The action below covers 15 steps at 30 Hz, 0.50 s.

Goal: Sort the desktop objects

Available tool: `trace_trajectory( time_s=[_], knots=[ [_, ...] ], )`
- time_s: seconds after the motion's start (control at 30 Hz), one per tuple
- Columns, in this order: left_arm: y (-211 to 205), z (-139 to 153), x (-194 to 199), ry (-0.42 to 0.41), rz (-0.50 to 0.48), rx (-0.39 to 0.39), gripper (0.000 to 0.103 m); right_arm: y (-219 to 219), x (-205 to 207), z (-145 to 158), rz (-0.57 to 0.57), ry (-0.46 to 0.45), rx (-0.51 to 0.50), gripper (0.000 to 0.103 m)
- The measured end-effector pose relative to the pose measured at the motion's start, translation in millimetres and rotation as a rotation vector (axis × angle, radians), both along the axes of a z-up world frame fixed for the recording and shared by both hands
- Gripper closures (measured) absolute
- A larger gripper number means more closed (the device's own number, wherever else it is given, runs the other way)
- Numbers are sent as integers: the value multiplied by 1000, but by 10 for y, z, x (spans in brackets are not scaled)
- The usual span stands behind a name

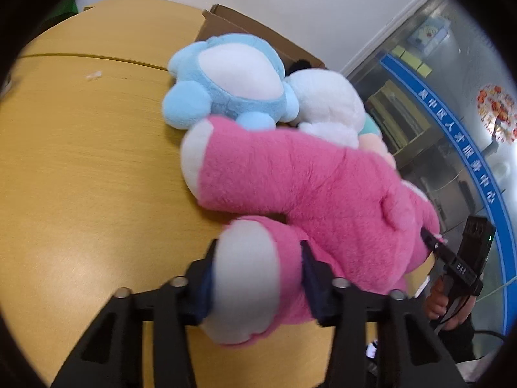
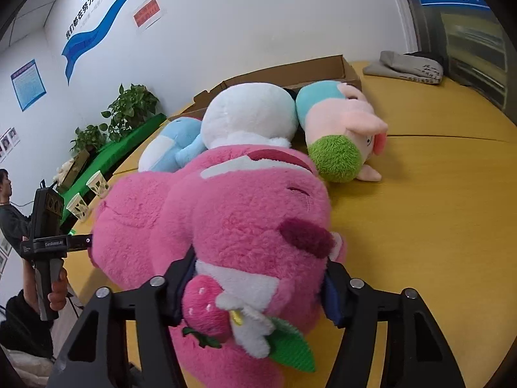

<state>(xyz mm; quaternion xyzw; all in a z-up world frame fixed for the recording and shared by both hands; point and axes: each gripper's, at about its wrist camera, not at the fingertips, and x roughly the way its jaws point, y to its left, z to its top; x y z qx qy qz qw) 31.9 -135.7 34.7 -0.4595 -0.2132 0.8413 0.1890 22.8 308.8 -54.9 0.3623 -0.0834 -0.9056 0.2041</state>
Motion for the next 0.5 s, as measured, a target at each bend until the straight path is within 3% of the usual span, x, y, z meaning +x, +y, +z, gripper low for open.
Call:
trace_trajectory(
  time_s=[0.07,0.13,0.2,0.23,0.3,0.43,0.5],
  knots=[
    [-130,69,196,-1,4,25,62,-11,144,78,3,11,12,32],
    [-171,-77,288,-30,13,45,56,-3,185,48,2,-1,33,17],
    [-260,-278,385,-65,22,113,40,37,146,-36,-30,-18,56,12],
    [-334,-330,384,-81,20,135,35,103,87,-61,-47,-31,16,8],
    [-402,-356,358,-94,9,154,31,185,-34,-60,-48,-63,-66,8],
    [-293,-277,245,-88,-22,125,31,96,-180,-98,-27,-74,-23,21],
    [-164,-250,224,-91,-33,102,48,69,-183,-94,-24,-72,-14,29]
  ],
)
